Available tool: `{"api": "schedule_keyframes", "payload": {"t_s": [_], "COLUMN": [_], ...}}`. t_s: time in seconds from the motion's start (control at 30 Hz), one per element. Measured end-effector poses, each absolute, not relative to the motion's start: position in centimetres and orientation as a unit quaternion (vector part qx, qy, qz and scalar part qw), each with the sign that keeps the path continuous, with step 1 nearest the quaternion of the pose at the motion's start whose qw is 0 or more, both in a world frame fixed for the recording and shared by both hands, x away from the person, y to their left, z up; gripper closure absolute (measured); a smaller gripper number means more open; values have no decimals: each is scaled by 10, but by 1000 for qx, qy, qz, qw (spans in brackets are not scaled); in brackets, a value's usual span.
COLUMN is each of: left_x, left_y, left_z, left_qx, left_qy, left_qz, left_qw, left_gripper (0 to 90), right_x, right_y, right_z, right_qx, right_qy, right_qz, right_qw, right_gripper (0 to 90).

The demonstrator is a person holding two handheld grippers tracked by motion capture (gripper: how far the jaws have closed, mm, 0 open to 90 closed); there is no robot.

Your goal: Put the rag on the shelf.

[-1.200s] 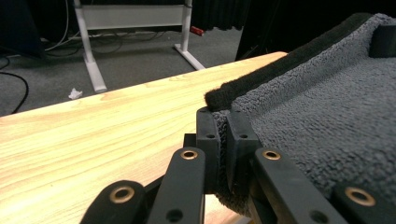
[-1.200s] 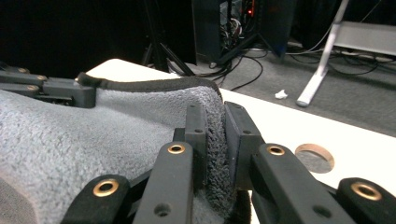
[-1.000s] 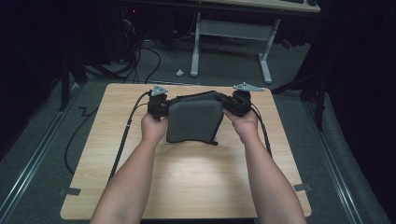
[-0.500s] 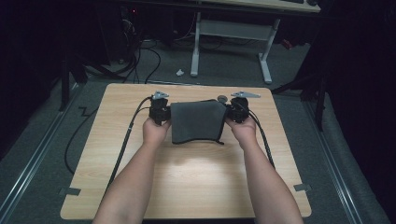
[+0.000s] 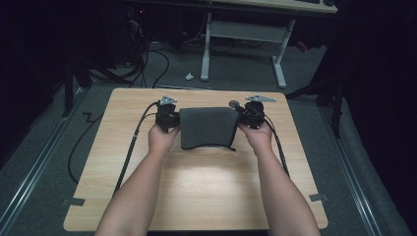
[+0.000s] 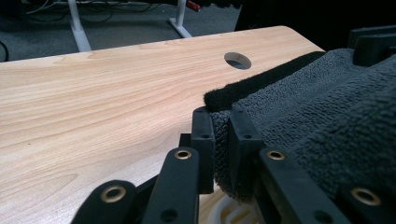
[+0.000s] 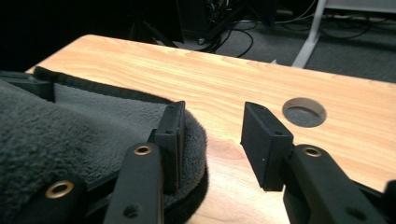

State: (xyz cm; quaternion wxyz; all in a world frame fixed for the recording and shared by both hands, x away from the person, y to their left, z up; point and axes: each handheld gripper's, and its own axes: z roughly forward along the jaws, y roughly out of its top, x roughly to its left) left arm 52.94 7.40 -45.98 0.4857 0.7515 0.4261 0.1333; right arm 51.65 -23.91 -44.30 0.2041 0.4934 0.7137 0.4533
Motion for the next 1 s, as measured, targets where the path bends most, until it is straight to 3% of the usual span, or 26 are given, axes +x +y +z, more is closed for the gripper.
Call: {"api": "schedule_keyframes", "payload": {"t_s": [0.2,0.57,1.0], "left_x": [527,518,504], "left_y": [75,94,123], "left_z": [-455,-447,-441], "left_qx": [754,745,724], "left_qy": [424,434,453], "left_qz": [146,171,184], "left_qw": [480,476,488], "left_gripper": [788,627,588], "right_x": [513,506,495], "right_y": [-242,-255,-258], "right_z": [-436,-422,-416], "right_qx": [496,496,493], "right_qy": [710,701,702], "right_qz": [441,434,428], "right_qw": [236,271,284], "right_gripper": [548,505,489]}}
